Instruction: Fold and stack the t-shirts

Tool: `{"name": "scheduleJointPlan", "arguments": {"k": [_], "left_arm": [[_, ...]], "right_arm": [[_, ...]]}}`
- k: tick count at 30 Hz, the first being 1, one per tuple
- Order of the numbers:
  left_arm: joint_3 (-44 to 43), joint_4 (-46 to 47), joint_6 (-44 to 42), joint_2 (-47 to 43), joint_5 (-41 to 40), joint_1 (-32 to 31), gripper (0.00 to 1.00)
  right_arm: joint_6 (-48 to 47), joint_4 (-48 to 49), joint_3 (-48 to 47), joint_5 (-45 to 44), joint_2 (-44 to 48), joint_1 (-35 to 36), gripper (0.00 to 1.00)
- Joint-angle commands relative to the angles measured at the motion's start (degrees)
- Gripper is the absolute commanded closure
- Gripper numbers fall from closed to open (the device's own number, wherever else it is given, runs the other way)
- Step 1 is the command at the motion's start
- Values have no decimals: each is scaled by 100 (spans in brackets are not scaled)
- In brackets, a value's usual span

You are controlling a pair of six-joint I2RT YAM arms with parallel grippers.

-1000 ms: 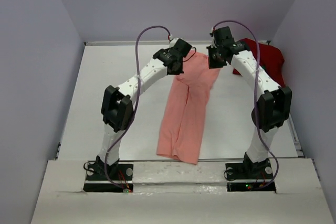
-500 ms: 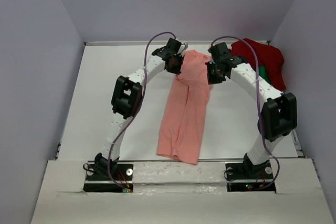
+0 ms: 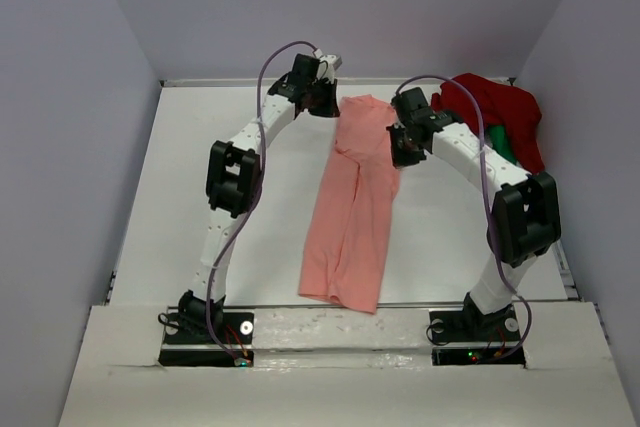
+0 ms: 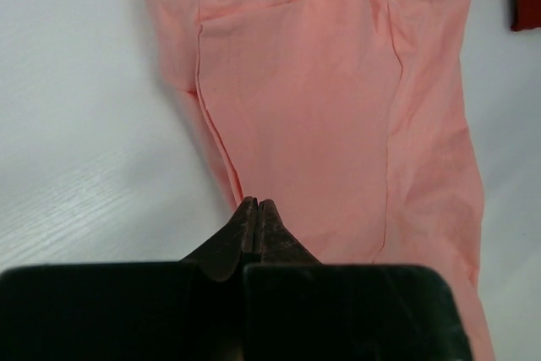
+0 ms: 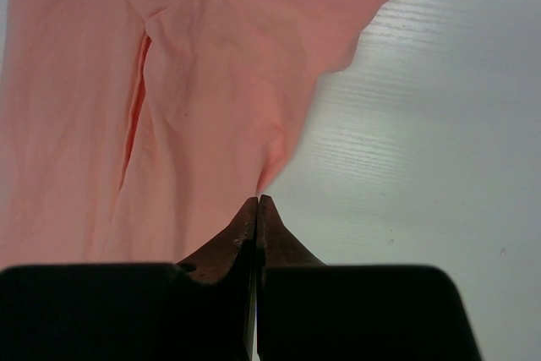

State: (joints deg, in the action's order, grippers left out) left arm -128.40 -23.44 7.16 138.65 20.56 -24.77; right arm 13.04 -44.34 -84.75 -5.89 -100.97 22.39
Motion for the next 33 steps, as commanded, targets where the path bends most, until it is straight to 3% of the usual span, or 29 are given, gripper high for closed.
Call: {"name": "scheduleJointPlan", "arguments": {"k": [1,16,19,25,33], "left_arm": [[-879,279,102,688,1343,271,100],[-459,1491,444,866,3137,421,100],[-221,1824,611,699,3235,395,100],[-906,1799,1068,1295,3359,412,100],[-1073,1720,1209,1727,3139,421,100]], "right_arm": [[59,101,-129,-140,288,116,100],[41,-22,-50,-290,122,169,100],[41,-31,-24,-342,112,169,100],[67,-154,-103,-404,341,222,100],[137,-426,-296,-501,824,274,100]]}}
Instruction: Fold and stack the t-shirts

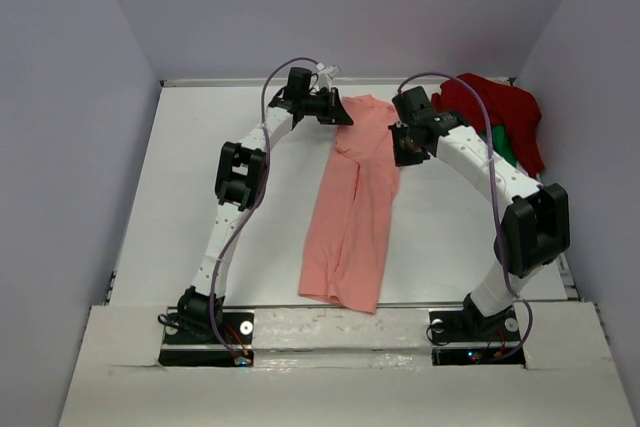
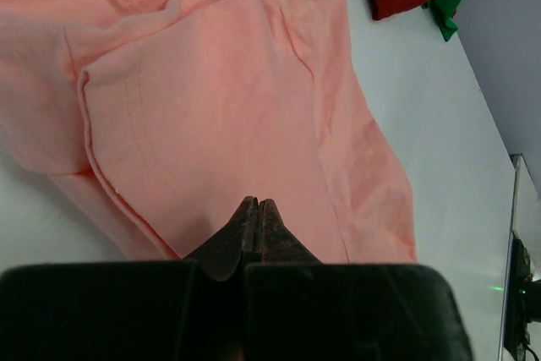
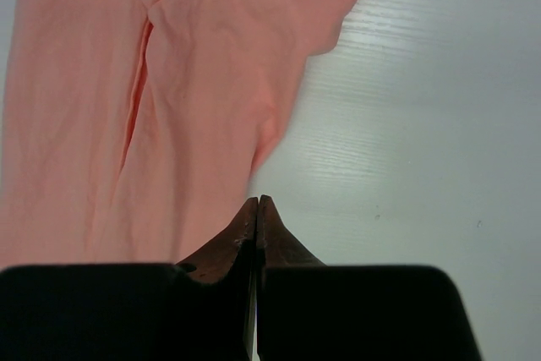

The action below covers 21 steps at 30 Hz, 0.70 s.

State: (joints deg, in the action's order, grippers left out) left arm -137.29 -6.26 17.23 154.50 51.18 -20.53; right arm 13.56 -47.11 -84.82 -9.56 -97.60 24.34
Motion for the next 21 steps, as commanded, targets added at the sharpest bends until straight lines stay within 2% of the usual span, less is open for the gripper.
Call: {"name": "scheduleJointPlan", "arguments": {"k": [1,7,10,14,17,21], "left_arm": [[-192,2,210,160,68,-3,100],[-228,-103,254,300,-63,-3,100],[-236,-471,201,327,-616,32,100],[-70,-893,158,204,-1784,181,100],[167,-973,157,55,-2233,339,100],[221,-1087,17,-25,-2305,498,100]], "right_arm": [[85,-158,-307,-134,523,80,100],[191,-263,-369,-230,620,194,100],[208,-281,-360,-239,637,247,100],[226,-290,-308,-222,637,300,100],[243,-255,-211,-213,646,300,100],[252,-228,-158,-204,646,352,100]]}}
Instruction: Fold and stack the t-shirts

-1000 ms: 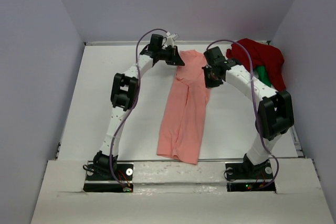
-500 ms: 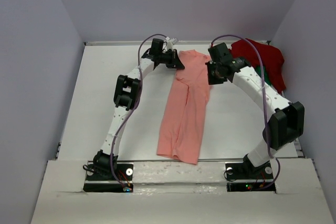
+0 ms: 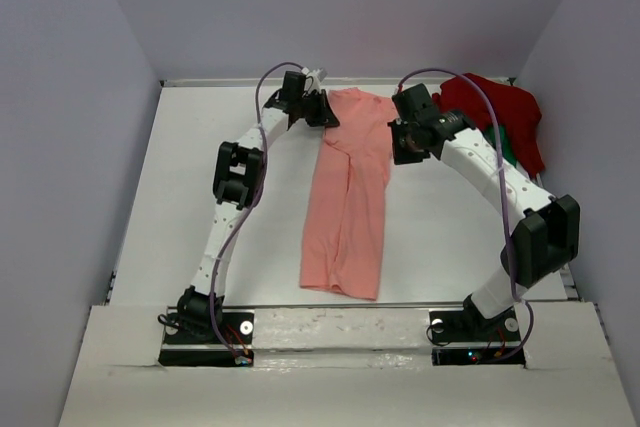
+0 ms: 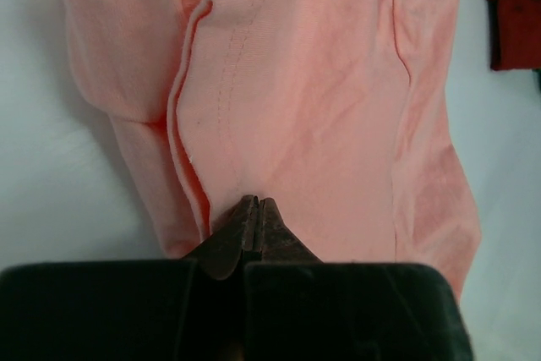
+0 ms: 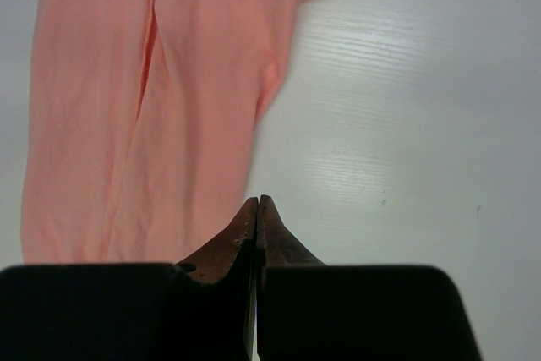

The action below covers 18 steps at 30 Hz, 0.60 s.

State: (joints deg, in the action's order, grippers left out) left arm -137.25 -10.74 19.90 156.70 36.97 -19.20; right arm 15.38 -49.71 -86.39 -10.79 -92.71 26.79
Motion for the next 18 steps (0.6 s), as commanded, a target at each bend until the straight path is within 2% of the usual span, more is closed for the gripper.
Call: {"name": "scheduleJointPlan", "arguments": {"k": [1,7,13,18], "left_arm": [[286,-674,-285,-280,-954,425,100],[752,-578,-364,-571,-981,637,100],[779,-631,-452,-588,-920,672,100],[1330,-350,-723,-1307,-752,488,100]], "right_arm": [[79,32,-1,-108,156,108,100],[79,67,34,-55,34,108,100],[115,287,324,7,-125,108,100],[106,629,745,15,-300,213,100]]}}
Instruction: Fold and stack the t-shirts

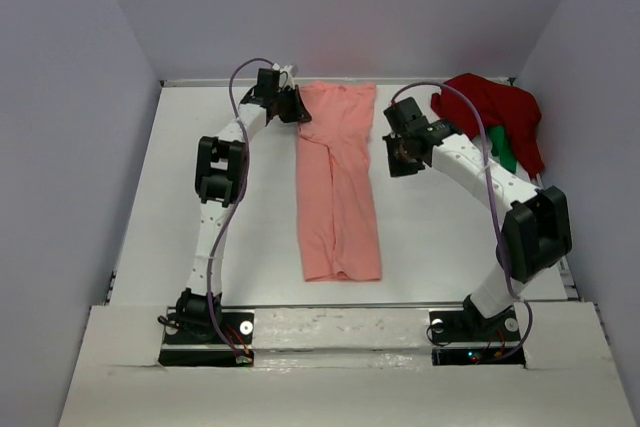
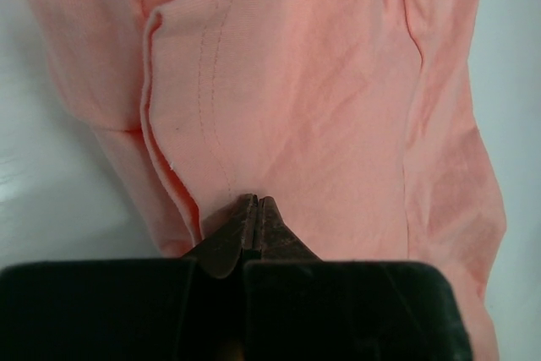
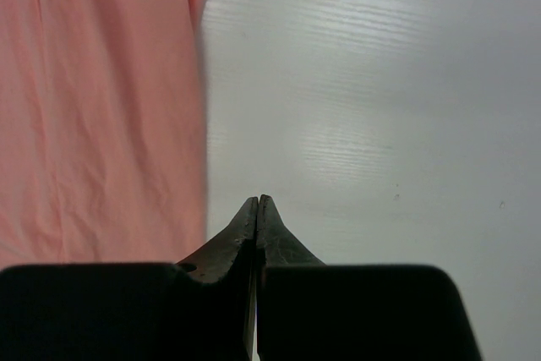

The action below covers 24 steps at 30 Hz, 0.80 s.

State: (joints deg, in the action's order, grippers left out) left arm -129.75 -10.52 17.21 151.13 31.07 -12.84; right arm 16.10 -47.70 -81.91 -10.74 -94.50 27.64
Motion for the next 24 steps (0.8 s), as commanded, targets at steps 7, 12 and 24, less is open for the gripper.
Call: {"name": "scheduleJointPlan", "arguments": {"k": [7,12,24], "left_arm": [[881,-520,-412,-2244,-1039,-596,81],[952,-1510,-772,-3308,-2805,-1246,61],[7557,-338,1626,-7935,-2388,-2354,69]], "right_arm": [[192,552,518,-6,-43,470,69],[333,639,939,282,528,646,45],[1816,1448,4337,2094,3788,1067,49]]}}
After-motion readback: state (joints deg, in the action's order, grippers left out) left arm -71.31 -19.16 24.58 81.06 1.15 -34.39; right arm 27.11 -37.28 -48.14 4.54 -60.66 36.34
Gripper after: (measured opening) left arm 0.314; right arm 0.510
